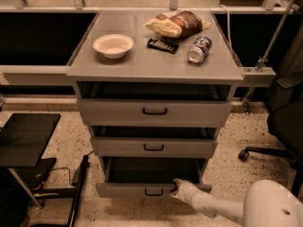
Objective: Open bottom drawer
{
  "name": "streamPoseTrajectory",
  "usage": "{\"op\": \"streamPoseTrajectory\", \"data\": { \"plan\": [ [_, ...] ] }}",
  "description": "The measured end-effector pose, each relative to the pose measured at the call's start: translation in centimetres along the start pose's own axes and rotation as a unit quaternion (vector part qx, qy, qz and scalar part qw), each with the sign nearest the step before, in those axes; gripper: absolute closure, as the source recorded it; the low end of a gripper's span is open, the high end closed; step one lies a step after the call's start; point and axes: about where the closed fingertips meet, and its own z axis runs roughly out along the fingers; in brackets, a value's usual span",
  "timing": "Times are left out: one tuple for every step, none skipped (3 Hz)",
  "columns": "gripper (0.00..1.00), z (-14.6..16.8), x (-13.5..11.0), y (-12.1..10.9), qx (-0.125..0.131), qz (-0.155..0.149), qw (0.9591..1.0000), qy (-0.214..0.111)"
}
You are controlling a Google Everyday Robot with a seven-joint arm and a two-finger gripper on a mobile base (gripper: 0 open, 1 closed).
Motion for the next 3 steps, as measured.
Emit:
{"op": "streamPoseTrajectory", "data": {
  "plan": [
    [1.00, -0.4, -0.3, -0.3, 0.000, 0.000, 1.0000, 0.000],
    [1.00, -1.3, 0.0, 1.6, 0.007, 0.002, 1.0000, 0.005],
    [1.00, -1.7, -0.3, 1.3, 0.007, 0.002, 1.0000, 0.005]
  ]
}}
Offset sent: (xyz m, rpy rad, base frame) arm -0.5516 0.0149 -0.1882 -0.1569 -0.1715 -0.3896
